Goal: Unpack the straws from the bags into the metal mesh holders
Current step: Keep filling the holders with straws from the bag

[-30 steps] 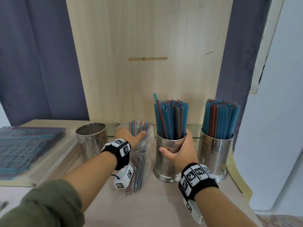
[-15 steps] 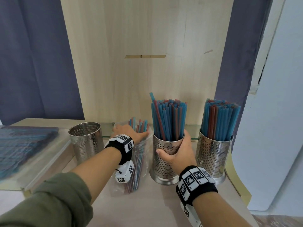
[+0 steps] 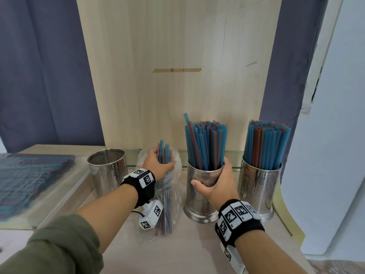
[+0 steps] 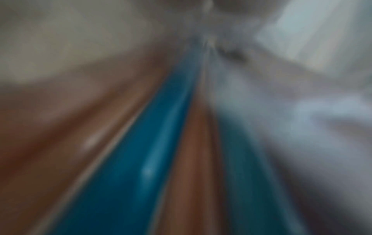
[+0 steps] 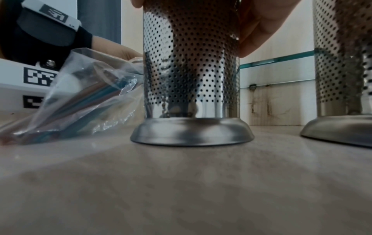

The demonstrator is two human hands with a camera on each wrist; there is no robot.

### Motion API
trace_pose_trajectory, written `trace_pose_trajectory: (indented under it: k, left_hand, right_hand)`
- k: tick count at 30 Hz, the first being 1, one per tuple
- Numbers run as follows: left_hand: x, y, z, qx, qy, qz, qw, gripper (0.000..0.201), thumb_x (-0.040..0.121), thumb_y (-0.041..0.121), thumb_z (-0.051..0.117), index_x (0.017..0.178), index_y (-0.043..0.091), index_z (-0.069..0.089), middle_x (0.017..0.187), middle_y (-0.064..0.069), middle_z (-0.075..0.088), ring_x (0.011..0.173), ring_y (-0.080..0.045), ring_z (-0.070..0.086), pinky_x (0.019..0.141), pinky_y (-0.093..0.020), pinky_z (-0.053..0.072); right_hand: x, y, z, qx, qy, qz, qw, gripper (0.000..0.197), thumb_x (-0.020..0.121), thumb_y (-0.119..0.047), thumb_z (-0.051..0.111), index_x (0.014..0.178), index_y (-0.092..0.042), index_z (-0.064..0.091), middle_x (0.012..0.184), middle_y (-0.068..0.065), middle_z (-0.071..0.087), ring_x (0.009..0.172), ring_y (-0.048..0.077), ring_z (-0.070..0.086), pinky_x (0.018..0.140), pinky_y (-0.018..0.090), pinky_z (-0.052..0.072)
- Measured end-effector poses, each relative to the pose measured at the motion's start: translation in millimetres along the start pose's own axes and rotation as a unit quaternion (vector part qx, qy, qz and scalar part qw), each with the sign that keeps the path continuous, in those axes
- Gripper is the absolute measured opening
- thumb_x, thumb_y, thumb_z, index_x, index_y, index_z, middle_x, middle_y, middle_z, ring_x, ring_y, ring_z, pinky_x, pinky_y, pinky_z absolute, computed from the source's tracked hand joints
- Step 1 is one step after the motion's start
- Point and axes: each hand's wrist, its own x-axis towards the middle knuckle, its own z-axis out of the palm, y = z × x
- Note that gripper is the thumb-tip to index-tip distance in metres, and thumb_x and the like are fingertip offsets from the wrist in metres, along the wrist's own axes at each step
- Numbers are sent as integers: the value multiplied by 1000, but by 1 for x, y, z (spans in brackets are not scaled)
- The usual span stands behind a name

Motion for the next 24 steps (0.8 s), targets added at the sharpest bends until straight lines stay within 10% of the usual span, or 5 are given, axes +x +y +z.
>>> trace_pose_trajectory:
  k: [7,14,19,24]
  left_hand:
    - [-5,10,-9,-59,26,79,995,46,78,4,73,119,10,53,96,1,60,91,-17,60,88,-32,52]
    - [-30,38,-29,-136,70,220,963,28,85,10,71,102,28,58,87,8,60,74,3,59,70,-9,48]
    - [-38,36,-37,-151,35,224,962,19,87,13,69,91,29,61,88,2,66,86,-10,64,82,-21,52]
    - [-47,20,-29,-101,24,198,975,12,90,16,67,91,26,60,84,6,64,74,5,60,70,-6,44]
  right_hand:
    - [1,-3,-1,3,3,-6,1000,110,58,-35,94,146,-23,28,135,-8,50,127,10,49,110,30,41]
    - [0,-3,-1,14,0,-6,1000,109,58,-34,93,145,-23,29,133,-9,52,125,9,50,111,31,42]
    - [1,-4,-1,16,-3,1,1000,111,57,-35,94,146,-24,28,134,-8,51,127,10,49,112,36,42]
    - [0,-4,-1,16,-3,7,1000,112,57,-36,94,146,-23,28,135,-7,51,127,11,49,112,35,42]
